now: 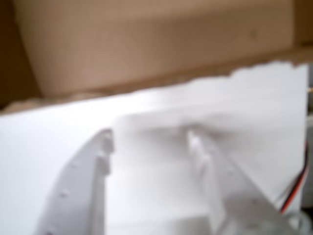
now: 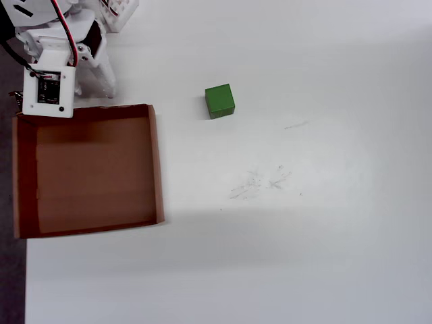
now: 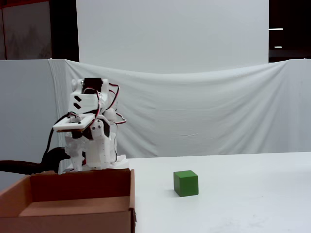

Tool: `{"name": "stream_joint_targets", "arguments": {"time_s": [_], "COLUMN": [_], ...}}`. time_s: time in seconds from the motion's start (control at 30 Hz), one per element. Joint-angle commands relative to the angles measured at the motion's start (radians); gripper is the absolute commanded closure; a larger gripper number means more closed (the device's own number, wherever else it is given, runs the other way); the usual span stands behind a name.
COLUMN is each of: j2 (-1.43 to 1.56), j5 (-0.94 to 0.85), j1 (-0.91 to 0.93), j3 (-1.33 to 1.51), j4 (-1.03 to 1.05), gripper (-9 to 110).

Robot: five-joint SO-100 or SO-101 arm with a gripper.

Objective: Grasp a green cube and put it in a box.

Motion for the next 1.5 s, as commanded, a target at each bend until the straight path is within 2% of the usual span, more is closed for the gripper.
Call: {"name": "stream_joint_targets", "arguments": {"time_s": [0.0,0.2,0.37,0.67,0.87,1.13,1.47], "j2": [0.006,-0.071,-0.319,-0.715,-0.911,-1.097,-1.27], "j5": [0.005,0.005,0.034,0.232,0.279,0.331,0.402], "j1": [-0.006,-0.029,-0.067,-0.199,-0.325,-0.515,-0.672], "j3": [-0.005,-0.083,-0.339,-0.752,-0.963,-1.092,-1.075], "j4": [-0.006,0.0,-0.003,-0.121,-0.103,-0.107,-0.204], "gripper": [80,81,81,76,72,71,69]}}
